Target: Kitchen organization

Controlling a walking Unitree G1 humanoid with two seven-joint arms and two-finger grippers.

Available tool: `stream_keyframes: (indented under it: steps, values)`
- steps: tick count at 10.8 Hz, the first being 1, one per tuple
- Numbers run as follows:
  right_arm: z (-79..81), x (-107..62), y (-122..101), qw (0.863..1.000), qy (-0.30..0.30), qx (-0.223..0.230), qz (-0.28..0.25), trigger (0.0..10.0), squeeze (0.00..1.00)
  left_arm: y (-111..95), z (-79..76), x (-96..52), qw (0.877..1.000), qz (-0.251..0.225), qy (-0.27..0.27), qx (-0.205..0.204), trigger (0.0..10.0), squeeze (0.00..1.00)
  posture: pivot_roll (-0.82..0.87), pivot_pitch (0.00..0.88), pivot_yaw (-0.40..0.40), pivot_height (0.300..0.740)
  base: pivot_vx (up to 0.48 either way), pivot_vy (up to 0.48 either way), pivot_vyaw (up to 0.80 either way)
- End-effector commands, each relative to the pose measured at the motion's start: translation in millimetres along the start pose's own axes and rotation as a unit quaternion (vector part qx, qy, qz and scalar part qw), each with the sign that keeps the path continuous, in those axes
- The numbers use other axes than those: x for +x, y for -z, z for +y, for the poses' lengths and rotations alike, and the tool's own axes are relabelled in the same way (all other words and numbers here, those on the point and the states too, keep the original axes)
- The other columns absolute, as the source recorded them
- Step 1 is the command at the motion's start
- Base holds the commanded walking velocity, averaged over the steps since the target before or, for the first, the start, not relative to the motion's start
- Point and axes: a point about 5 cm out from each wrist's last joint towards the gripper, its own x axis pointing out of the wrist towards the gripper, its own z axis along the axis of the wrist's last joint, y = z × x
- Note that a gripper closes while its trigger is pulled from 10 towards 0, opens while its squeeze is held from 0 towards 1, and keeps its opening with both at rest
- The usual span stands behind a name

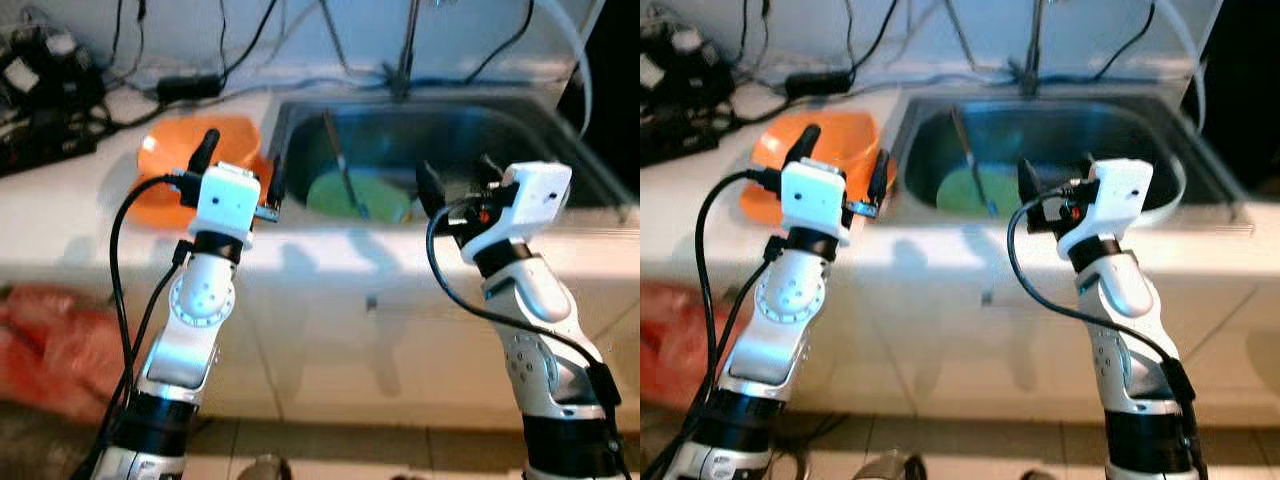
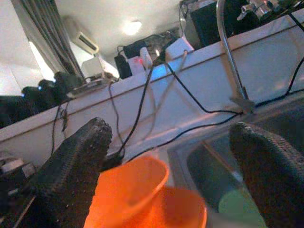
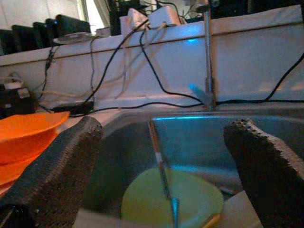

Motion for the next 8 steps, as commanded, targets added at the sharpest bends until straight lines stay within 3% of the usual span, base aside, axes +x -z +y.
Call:
stream_keyframes:
  steps: [1, 3, 8]
  values:
    - [0.8, -0.5, -0.9, 1.000, 0.001, -0.001, 0.000, 10.0, 1.00, 0.3, 3.8, 0.1, 1.000, 0.002, -0.004, 0.006, 10.0, 0.00, -0.02, 0.000, 0.072, 0.740, -0.371, 0.000, 0.00]
    - [0.5, -0.6, -0.7, 1.000, 0.002, 0.000, 0.001, 10.0, 1.00, -0.1, 2.2, 0.2, 1.000, 0.001, -0.001, 0.006, 10.0, 0.00, -0.02, 0.000, 0.072, 0.740, -0.309, 0.000, 0.00]
    - [0.6, -1.1, 1.3, 1.000, 0.000, 0.001, 0.003, 10.0, 1.00, 4.2, 1.9, -2.3, 0.999, 0.014, 0.021, -0.020, 10.0, 0.00, -0.01, 0.000, 0.066, 0.740, 0.000, 0.000, 0.00]
